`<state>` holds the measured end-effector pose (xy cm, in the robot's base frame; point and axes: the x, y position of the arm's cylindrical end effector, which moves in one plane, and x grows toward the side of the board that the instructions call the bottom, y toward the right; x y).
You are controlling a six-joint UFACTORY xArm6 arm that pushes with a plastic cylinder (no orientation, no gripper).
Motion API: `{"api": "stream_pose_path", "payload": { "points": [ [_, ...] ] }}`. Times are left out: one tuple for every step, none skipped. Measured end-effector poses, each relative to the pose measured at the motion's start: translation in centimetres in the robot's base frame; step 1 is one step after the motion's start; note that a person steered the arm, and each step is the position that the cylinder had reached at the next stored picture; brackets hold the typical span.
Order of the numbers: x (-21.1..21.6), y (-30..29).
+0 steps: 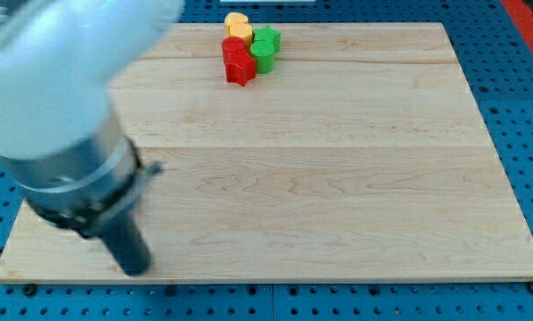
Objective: Push the blue triangle closer to the blue cube
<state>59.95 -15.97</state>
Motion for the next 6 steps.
{"api": "stream_pose_path", "payload": {
  "points": [
    [-4.7,-3.9],
    [-6.5,-8.0],
    [-4.0,-7.4],
    [-2.7,-10.3],
    [-3.5,-14.5],
    [-5.6,-14.4]
  ]
}}
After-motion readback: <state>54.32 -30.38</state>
